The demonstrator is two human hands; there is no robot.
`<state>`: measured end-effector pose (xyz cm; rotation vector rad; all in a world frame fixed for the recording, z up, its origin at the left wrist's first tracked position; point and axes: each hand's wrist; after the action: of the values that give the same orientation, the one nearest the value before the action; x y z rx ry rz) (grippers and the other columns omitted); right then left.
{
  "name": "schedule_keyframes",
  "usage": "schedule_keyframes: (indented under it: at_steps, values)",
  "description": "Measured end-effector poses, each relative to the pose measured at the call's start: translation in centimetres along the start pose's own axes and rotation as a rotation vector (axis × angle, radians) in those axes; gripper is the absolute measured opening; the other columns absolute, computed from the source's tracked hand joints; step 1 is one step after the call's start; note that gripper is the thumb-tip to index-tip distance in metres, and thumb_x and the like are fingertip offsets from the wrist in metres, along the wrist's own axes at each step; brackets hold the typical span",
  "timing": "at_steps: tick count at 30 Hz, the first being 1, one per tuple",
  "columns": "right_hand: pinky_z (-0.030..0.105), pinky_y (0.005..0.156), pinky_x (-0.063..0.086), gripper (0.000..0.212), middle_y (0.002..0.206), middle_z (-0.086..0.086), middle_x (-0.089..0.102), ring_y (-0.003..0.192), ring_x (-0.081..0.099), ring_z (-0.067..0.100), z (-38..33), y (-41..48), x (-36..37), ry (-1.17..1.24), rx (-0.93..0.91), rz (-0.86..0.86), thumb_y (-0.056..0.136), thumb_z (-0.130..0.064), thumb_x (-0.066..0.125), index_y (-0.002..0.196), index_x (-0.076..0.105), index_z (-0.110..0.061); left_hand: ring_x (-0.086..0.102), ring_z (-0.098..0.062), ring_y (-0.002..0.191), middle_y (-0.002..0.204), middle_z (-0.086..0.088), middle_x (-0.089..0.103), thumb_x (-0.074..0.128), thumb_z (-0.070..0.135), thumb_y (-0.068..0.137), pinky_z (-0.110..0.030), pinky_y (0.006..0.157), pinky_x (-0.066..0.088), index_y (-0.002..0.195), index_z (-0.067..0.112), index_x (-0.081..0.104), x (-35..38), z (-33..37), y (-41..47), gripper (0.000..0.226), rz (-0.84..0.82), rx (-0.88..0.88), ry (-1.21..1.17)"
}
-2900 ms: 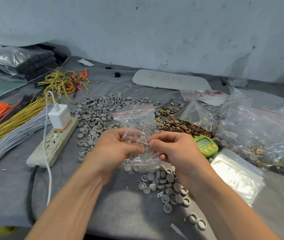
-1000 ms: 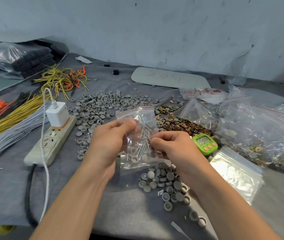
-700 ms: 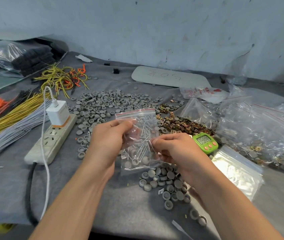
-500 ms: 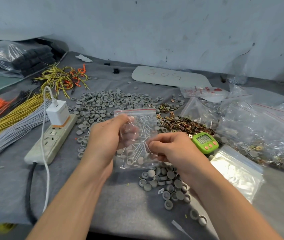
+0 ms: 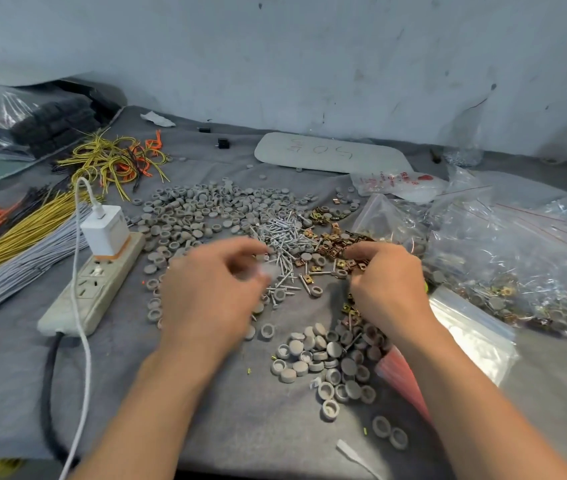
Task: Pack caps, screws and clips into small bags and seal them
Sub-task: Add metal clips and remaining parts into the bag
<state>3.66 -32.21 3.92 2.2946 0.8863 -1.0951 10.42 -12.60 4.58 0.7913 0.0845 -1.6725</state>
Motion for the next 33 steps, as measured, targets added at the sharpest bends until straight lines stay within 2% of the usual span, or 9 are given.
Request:
schedule_keyframes:
  at_steps: [3, 9, 12, 17, 19, 21, 24, 28, 33]
  values:
    - [0.046, 0.113, 0.040, 0.039, 0.137, 0.006, 0.064, 0.131, 0.048, 0.035, 0.1, 0.0, 0.3, -0.242, -0.009, -0.114, 0.089, -0.011, 0.064, 0.116, 0.074, -0.038, 0.053, 0.010, 0.086, 0.095, 0.034, 0.058, 0.088, 0.058, 0.067, -0.024, 0.075, 0.042, 0.142, 0.061, 0.040, 1.0, 0.8, -0.5, 0.089, -0.326, 0.034, 0.387]
    - [0.037, 0.109, 0.023, 0.027, 0.120, 0.002, 0.068, 0.126, 0.046, 0.029, 1.1, 0.1, 0.3, -0.388, -0.108, -0.120, 0.083, -0.014, 0.065, 0.098, 0.079, -0.031, 0.017, -0.012, 0.152, 0.164, 0.020, 0.013, 0.092, 0.051, 0.059, -0.038, 0.123, 0.018, 0.160, 0.046, 0.005, 1.3, 0.1, -0.2, 0.133, -0.624, 0.043, 0.413]
    - [0.033, 0.102, 0.019, 0.022, 0.112, 0.000, 0.070, 0.123, 0.047, 0.028, 1.7, 0.3, 0.3, -0.398, -0.165, -0.099, 0.086, -0.012, 0.062, 0.088, 0.078, -0.028, 0.032, -0.017, 0.146, 0.162, 0.013, 0.028, 0.093, 0.044, 0.062, -0.042, 0.123, 0.030, 0.161, 0.044, 0.003, 1.6, 0.0, 0.1, 0.134, -0.670, -0.003, 0.369]
    - [0.035, 0.108, 0.029, 0.022, 0.113, -0.003, 0.069, 0.121, 0.050, 0.025, 1.5, -0.1, 0.4, -0.271, -0.192, -0.028, 0.092, -0.013, 0.067, 0.087, 0.076, -0.032, 0.053, -0.011, 0.114, 0.146, 0.014, 0.046, 0.095, 0.028, 0.064, -0.030, 0.097, 0.048, 0.160, 0.046, 0.014, 2.0, 0.0, 0.2, 0.127, -0.588, -0.028, 0.232]
    - [0.030, 0.087, 0.050, 0.023, 0.100, -0.009, 0.070, 0.099, 0.062, 0.018, 1.1, -0.5, 0.3, -0.086, -0.154, -0.057, 0.097, -0.016, 0.067, 0.084, 0.071, -0.035, 0.058, -0.013, 0.107, 0.145, 0.015, 0.045, 0.095, 0.026, 0.064, -0.030, 0.094, 0.050, 0.159, 0.043, 0.021, 2.2, 0.0, 0.2, 0.121, -0.532, -0.023, 0.190]
    - [0.020, 0.060, 0.048, 0.023, 0.082, -0.015, 0.069, 0.071, 0.064, 0.005, 0.7, -0.9, 0.1, 0.107, -0.139, -0.066, 0.098, -0.018, 0.068, 0.080, 0.070, -0.032, 0.057, -0.010, 0.106, 0.142, 0.016, 0.047, 0.095, 0.029, 0.065, -0.031, 0.096, 0.050, 0.155, 0.042, 0.032, 2.2, 0.0, 0.3, 0.110, -0.476, -0.016, 0.170]
    - [0.024, 0.057, 0.051, 0.020, 0.069, -0.007, 0.073, 0.059, 0.066, 0.009, 0.1, -1.7, -0.3, 0.404, -0.090, -0.077, 0.098, -0.014, 0.066, 0.083, 0.074, -0.024, 0.057, -0.009, 0.096, 0.131, 0.020, 0.051, 0.095, 0.033, 0.064, -0.030, 0.091, 0.051, 0.142, 0.042, 0.046, 2.5, -0.1, 0.3, 0.093, -0.441, -0.010, 0.155]
    - [0.026, 0.050, 0.052, 0.011, 0.083, 0.014, 0.079, 0.061, 0.071, 0.023, -0.8, -2.2, -0.5, 0.943, 0.100, -0.323, 0.099, 0.002, 0.058, 0.095, 0.066, -0.005, 0.058, -0.006, 0.087, 0.120, 0.019, 0.055, 0.095, 0.031, 0.064, -0.022, 0.078, 0.048, 0.132, 0.042, 0.049, 2.9, -0.5, 0.3, 0.084, -0.423, -0.025, 0.125]
    - [0.021, 0.052, 0.056, 0.014, 0.080, 0.018, 0.074, 0.058, 0.068, 0.018, -0.8, -2.1, -0.6, 1.338, 0.233, -0.519, 0.096, 0.008, 0.057, 0.095, 0.064, -0.004, 0.055, 0.005, 0.085, 0.114, 0.020, 0.055, 0.096, 0.032, 0.061, -0.013, 0.064, 0.035, 0.130, 0.044, 0.046, 3.0, -0.6, 0.2, 0.086, -0.418, -0.024, 0.138]
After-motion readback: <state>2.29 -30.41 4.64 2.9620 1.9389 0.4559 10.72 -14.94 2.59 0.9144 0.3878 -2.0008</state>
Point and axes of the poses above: each hand's wrist, its own y-axis towards the middle knuckle, its own x-axis out of the palm, z = x × y
